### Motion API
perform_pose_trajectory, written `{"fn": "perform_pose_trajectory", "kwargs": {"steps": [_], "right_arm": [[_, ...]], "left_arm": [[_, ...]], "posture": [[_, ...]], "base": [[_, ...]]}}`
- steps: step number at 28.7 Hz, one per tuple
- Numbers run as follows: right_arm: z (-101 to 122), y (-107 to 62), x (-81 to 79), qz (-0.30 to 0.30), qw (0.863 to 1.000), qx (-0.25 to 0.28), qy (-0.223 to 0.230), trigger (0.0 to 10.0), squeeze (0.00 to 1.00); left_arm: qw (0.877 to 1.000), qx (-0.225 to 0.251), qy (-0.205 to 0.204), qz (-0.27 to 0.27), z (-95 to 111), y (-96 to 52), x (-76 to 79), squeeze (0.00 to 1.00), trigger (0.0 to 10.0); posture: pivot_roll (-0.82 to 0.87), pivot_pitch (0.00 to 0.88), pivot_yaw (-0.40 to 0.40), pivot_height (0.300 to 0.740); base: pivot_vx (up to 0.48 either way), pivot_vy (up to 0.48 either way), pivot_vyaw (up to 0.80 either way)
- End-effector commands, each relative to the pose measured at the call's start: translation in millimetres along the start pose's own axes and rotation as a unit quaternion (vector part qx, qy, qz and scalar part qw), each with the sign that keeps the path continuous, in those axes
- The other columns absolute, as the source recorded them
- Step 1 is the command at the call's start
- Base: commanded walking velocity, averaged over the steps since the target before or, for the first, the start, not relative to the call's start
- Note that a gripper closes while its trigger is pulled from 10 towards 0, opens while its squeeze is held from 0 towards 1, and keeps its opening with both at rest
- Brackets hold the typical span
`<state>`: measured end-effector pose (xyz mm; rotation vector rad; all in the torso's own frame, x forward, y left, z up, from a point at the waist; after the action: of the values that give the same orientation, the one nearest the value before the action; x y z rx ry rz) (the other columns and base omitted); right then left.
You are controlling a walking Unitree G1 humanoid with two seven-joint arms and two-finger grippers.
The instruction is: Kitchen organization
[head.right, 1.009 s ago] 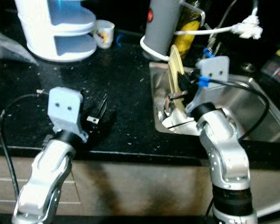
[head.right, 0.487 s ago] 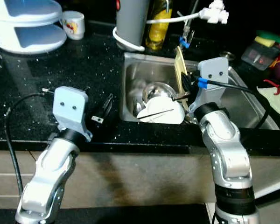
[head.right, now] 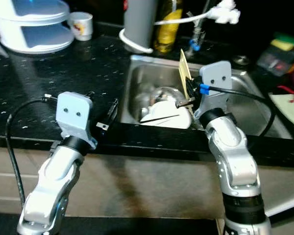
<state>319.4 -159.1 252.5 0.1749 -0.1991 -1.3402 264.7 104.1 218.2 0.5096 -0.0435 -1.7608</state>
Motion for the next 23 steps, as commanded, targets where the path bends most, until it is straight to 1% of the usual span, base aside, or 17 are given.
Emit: {"fn": "perform_pose_trajectory", "kwargs": {"steps": [1, 3, 5, 6, 8, 9, 12, 17, 18, 19, 20, 21, 22, 23], "right_arm": [[-0.3, 6.4, -6.5, 0.001, 1.000, 0.008, -0.005, 10.0, 0.00], [-1.9, 9.1, -9.5, 0.001, 1.000, 0.008, -0.006, 10.0, 0.00], [-3.8, 15.6, -18.6, 0.009, 1.000, 0.010, -0.008, 10.0, 0.00], [-3.8, 15.6, -18.6, 0.009, 1.000, 0.010, -0.008, 10.0, 0.00], [-7.2, 21.2, -28.1, 0.020, 1.000, 0.007, -0.004, 10.0, 0.00], [-11.9, 25.7, -35.3, 0.027, 1.000, 0.001, -0.004, 10.0, 0.00], [-15.4, 28.3, -39.0, 0.029, 1.000, -0.003, -0.005, 10.0, 0.00], [-33.9, 36.2, -40.8, 0.010, 0.999, -0.032, -0.021, 10.0, 0.00], [-37.3, 36.9, -39.9, 0.004, 0.999, -0.039, -0.025, 10.0, 0.04], [-37.3, 36.9, -39.9, 0.004, 0.999, -0.039, -0.025, 10.0, 0.04], [-41.5, 37.7, -38.3, -0.005, 0.998, -0.046, -0.033, 10.0, 0.27], [-41.5, 37.7, -38.3, -0.005, 0.998, -0.046, -0.033, 10.0, 0.27], [-43.3, 37.6, -35.8, -0.014, 0.998, -0.047, -0.033, 10.0, 0.79], [-44.6, 37.4, -33.4, -0.021, 0.998, -0.047, -0.030, 10.0, 0.95]], "left_arm": [[1.000, -0.006, -0.001, -0.003, -3.5, -1.0, 2.7, 0.00, 10.0], [1.000, -0.006, -0.001, -0.004, -3.3, -1.1, 3.5, 0.00, 10.0], [1.000, -0.001, 0.002, -0.005, -2.2, -0.4, 3.3, 0.00, 10.0], [1.000, -0.001, 0.002, -0.005, -2.2, -0.4, 3.3, 0.00, 10.0], [1.000, -0.002, 0.002, -0.005, -2.5, -0.2, 3.3, 0.00, 10.0], [1.000, -0.002, 0.002, -0.005, -2.6, -0.2, 3.9, 0.00, 10.0], [1.000, -0.001, 0.002, -0.005, -2.4, -0.2, 4.6, 0.00, 10.0], [1.000, -0.003, 0.004, -0.007, -3.4, -1.1, 5.2, 0.00, 10.0], [1.000, -0.004, 0.005, -0.008, -3.8, -1.3, 5.0, 0.00, 10.0], [1.000, -0.004, 0.005, -0.008, -3.8, -1.3, 5.0, 0.00, 10.0], [1.000, -0.005, 0.006, -0.009, -4.3, -1.4, 4.9, 0.00, 10.0], [1.000, -0.005, 0.006, -0.009, -4.3, -1.4, 4.9, 0.00, 10.0], [1.000, -0.005, 0.007, -0.011, -4.6, -1.4, 5.0, 0.00, 10.0], [1.000, -0.006, 0.007, -0.012, -4.8, -1.4, 5.1, 0.00, 10.0]], "posture": [[0.13, 0.006, -0.196, 0.740], [0.13, 0.006, -0.196, 0.740], [0.13, 0.000, -0.198, 0.740], [0.13, 0.000, -0.198, 0.740], [0.13, 0.000, -0.197, 0.740], [0.13, 0.000, -0.197, 0.740], [0.13, 0.000, -0.197, 0.740], [0.14, 0.000, -0.196, 0.740], [0.14, 0.000, -0.192, 0.740], [0.14, 0.000, -0.192, 0.740], [0.14, 0.000, -0.192, 0.740], [0.14, 0.000, -0.192, 0.740], [0.14, 0.001, -0.188, 0.740], [0.14, 0.000, -0.185, 0.740]], "base": [[0.000, 0.000, 0.00], [0.000, 0.000, 0.00], [0.000, 0.000, 0.00], [0.000, 0.000, 0.00], [0.000, 0.000, 0.00], [0.000, 0.000, 0.00], [0.000, 0.000, 0.00], [0.000, 0.000, 0.00], [0.000, 0.000, 0.00], [0.000, 0.000, 0.00], [0.000, 0.000, 0.00], [0.000, 0.000, 0.00], [0.000, 0.000, 0.00], [0.000, 0.000, 0.00]]}}
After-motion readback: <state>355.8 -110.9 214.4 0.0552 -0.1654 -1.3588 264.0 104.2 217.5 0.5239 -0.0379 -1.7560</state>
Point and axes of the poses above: a point about 5 cm out from each wrist's last joint towards the gripper, its own y axis pointing out of the wrist towards the gripper, its own z axis along the axis of the wrist's last joint, x = y × z, the point moved 1 cm from there along y, pointing out of the wrist towards the gripper, and after that the axes turned 8 degrees about y, right-handed, at the moved point
